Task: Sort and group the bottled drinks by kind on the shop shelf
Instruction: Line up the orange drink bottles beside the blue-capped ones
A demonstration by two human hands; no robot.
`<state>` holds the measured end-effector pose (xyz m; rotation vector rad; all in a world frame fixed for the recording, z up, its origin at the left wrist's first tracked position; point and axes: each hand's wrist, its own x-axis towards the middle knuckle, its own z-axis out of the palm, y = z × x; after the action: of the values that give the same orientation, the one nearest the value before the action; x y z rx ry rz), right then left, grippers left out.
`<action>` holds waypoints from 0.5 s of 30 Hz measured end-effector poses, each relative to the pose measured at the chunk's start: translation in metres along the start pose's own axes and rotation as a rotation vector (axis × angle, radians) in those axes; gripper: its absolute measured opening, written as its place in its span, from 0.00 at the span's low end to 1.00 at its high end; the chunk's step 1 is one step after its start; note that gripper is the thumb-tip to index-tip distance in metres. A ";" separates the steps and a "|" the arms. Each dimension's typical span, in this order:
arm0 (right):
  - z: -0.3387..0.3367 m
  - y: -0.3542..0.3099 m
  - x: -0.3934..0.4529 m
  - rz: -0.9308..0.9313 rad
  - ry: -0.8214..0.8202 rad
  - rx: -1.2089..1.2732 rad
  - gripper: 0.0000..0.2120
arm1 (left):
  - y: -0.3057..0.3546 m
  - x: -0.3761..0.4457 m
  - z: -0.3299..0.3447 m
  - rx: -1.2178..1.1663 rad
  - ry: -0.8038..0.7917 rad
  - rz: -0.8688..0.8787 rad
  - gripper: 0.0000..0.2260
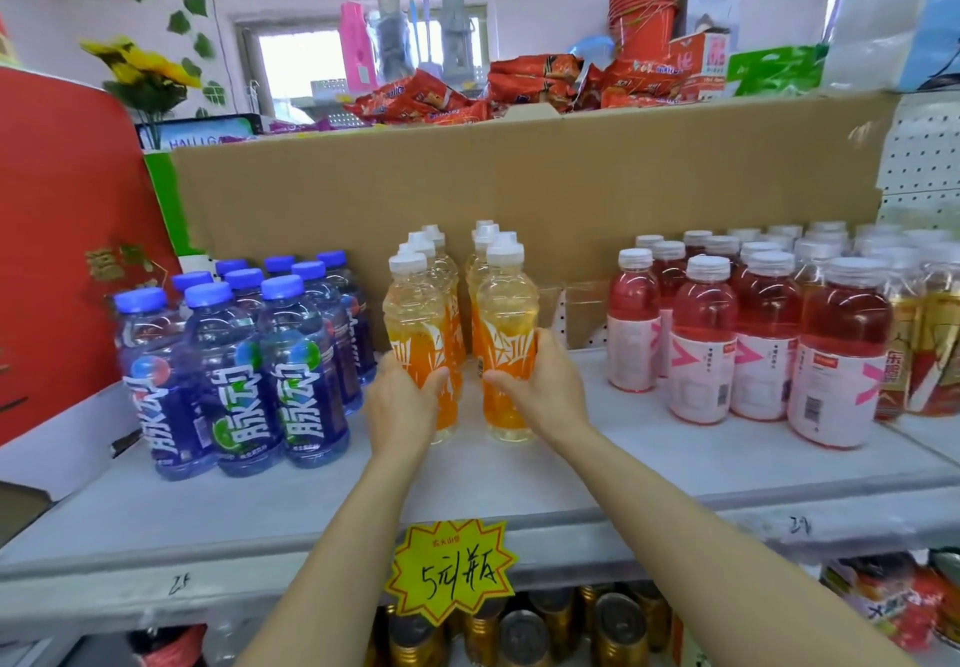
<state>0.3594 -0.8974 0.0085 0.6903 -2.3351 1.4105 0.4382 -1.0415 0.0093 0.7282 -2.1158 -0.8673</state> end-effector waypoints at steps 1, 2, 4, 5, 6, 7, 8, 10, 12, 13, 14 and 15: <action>0.004 -0.001 0.003 0.006 -0.005 -0.002 0.32 | -0.002 0.003 0.000 -0.019 -0.016 -0.001 0.25; 0.007 -0.001 0.006 0.012 -0.006 -0.007 0.32 | -0.004 0.007 0.000 -0.061 -0.044 -0.016 0.28; 0.011 0.001 0.011 0.020 -0.009 -0.016 0.33 | -0.006 0.015 -0.002 -0.213 -0.143 -0.070 0.35; 0.011 0.002 0.012 0.025 -0.013 -0.014 0.33 | -0.007 0.019 -0.002 -0.275 -0.197 -0.087 0.36; 0.012 0.002 0.014 0.029 -0.015 -0.012 0.33 | -0.008 0.022 0.000 -0.303 -0.239 -0.079 0.35; 0.012 0.003 0.014 0.029 -0.014 -0.011 0.32 | -0.007 0.022 0.001 -0.311 -0.270 -0.066 0.33; 0.013 0.004 0.015 0.030 -0.012 -0.010 0.32 | -0.006 0.023 0.003 -0.317 -0.284 -0.053 0.31; 0.015 0.006 0.015 0.026 -0.005 -0.002 0.30 | -0.001 0.021 0.010 -0.334 -0.287 -0.047 0.30; 0.015 0.006 0.015 0.017 0.002 0.013 0.28 | 0.004 0.019 0.017 -0.350 -0.296 -0.045 0.30; 0.015 0.006 0.015 0.013 0.005 0.019 0.27 | 0.006 0.018 0.019 -0.349 -0.296 -0.058 0.30; 0.015 0.007 0.015 0.013 0.010 0.022 0.27 | 0.008 0.018 0.021 -0.348 -0.290 -0.072 0.30; 0.016 0.007 0.015 0.012 0.014 0.025 0.27 | 0.008 0.019 0.022 -0.345 -0.286 -0.088 0.30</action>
<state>0.3426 -0.9123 0.0036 0.6724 -2.3180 1.4471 0.4081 -1.0422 0.0115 0.5429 -2.1062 -1.4131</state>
